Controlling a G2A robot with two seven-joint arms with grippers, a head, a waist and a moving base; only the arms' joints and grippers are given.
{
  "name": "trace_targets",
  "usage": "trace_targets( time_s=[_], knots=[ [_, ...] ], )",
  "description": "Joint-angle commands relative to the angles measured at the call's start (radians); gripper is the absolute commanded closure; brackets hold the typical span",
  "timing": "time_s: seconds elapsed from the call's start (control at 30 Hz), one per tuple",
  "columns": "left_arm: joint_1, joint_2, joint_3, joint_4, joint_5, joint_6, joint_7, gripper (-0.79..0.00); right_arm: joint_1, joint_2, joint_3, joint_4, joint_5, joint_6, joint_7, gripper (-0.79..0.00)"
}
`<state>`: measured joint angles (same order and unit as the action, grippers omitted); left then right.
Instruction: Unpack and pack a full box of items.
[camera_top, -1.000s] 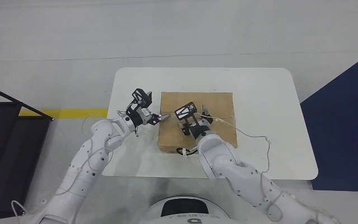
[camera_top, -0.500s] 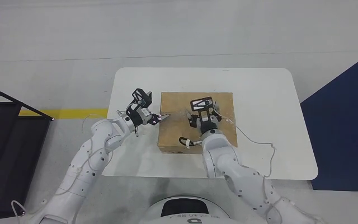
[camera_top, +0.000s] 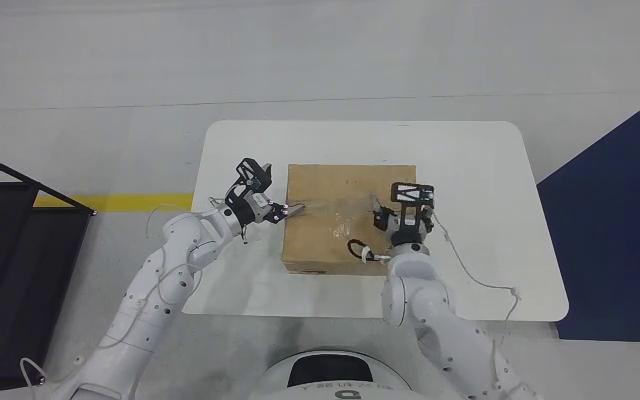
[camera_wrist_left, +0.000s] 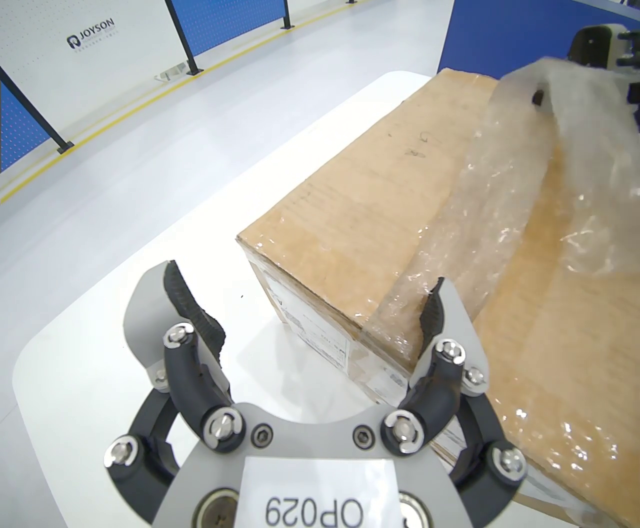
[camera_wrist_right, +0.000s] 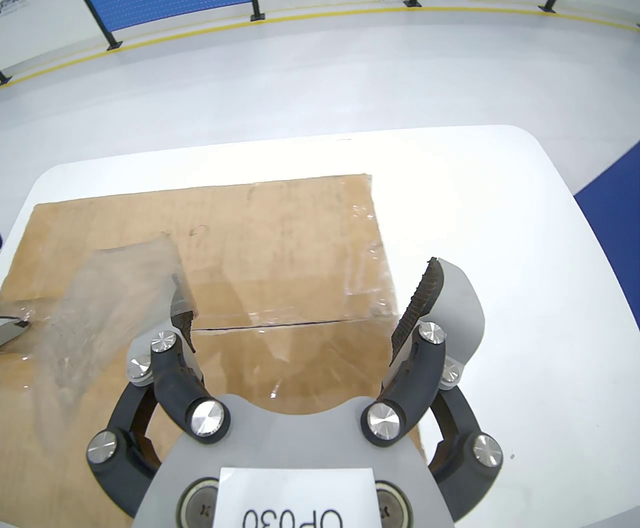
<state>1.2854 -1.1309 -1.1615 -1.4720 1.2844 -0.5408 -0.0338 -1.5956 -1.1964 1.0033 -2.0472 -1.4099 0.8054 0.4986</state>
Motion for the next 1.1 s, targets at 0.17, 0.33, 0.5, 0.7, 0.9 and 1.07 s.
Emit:
trace_targets(
  time_s=[0.17, 0.33, 0.5, 0.7, 0.9, 1.07],
  knots=[
    [0.000, 0.000, 0.000, 0.000, 0.000, 0.000, 0.000, -0.785, -0.111, 0.001, 0.141, -0.023, 0.155, -0.015, -0.117, -0.785],
    [0.000, 0.000, 0.000, 0.000, 0.000, 0.000, 0.000, -0.785, -0.136, -0.003, 0.236, -0.015, 0.283, -0.042, -0.149, -0.785],
    [0.000, 0.000, 0.000, 0.000, 0.000, 0.000, 0.000, -0.785, -0.136, -0.007, 0.305, -0.022, 0.455, -0.150, -0.140, -0.785],
    [0.000, 0.000, 0.000, 0.000, 0.000, 0.000, 0.000, -0.785, -0.123, -0.010, 0.477, 0.055, 0.820, -0.370, -0.111, -0.785],
    [0.000, 0.000, 0.000, 0.000, 0.000, 0.000, 0.000, -0.785, -0.149, -0.003, 0.565, 0.087, 0.932, -0.514, -0.057, -0.745],
    [0.000, 0.000, 0.000, 0.000, 0.000, 0.000, 0.000, -0.785, -0.173, 0.000, 0.584, 0.073, 0.934, -0.566, -0.049, -0.708]
  ],
)
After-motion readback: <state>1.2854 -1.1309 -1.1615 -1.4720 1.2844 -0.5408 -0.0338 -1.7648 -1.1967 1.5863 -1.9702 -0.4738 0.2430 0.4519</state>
